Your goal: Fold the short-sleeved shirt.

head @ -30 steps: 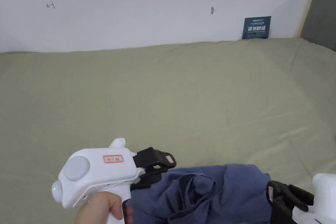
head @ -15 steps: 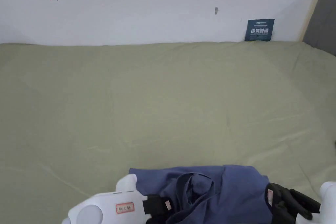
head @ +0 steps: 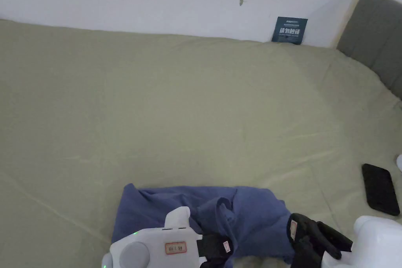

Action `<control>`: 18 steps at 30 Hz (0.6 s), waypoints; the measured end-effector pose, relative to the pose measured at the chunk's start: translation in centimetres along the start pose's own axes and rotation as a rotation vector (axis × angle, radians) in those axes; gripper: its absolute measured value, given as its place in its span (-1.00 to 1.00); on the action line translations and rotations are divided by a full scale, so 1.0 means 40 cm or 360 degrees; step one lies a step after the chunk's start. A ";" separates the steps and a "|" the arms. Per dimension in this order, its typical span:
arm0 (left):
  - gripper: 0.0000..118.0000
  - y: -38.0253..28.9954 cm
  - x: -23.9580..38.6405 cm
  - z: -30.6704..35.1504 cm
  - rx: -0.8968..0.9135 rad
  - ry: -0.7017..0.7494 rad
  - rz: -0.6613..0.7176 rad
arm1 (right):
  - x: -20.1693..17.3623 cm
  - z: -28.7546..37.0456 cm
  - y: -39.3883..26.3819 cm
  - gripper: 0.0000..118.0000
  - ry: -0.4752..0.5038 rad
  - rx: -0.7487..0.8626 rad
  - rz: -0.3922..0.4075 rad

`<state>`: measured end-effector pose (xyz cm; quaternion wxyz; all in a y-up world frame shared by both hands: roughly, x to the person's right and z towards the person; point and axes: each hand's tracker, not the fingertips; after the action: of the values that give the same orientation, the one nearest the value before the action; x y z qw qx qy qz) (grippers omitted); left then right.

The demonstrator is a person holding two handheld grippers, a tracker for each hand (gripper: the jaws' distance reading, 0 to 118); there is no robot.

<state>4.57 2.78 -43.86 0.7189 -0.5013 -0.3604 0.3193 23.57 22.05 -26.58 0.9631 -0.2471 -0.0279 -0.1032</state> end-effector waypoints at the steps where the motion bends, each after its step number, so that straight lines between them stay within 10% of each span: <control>1: -1.00 0.005 -0.001 -0.005 -0.0006 0.0041 -0.0008 | 0.000 -0.003 -0.002 -0.99 -0.0004 -0.0012 -0.0001; 7: -1.00 0.090 -0.017 0.153 0.0164 -0.0078 0.0051 | -0.010 -0.011 -0.005 -0.99 0.0007 -0.0038 0.0006; 12: -0.99 0.182 -0.112 0.365 0.0086 0.0276 -0.0045 | -0.042 -0.031 0.010 -0.99 0.0070 -0.0029 0.0063; 14: -0.60 0.189 -0.166 0.411 0.0026 0.0308 0.0049 | -0.051 -0.036 0.016 -0.99 0.0106 -0.0019 0.0062; 16: 0.25 0.183 -0.211 0.430 0.0023 0.0303 0.0078 | -0.061 -0.038 0.021 -0.99 0.0130 -0.0014 0.0072; 18: 0.34 0.173 -0.240 0.431 0.0023 0.0287 0.0150 | -0.069 -0.038 0.025 -0.99 0.0142 -0.0011 0.0086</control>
<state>-15.71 5.40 -48.25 0.7363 -0.5392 -0.2679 0.3088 21.10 22.69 -28.66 0.9649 -0.2464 0.0221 -0.0881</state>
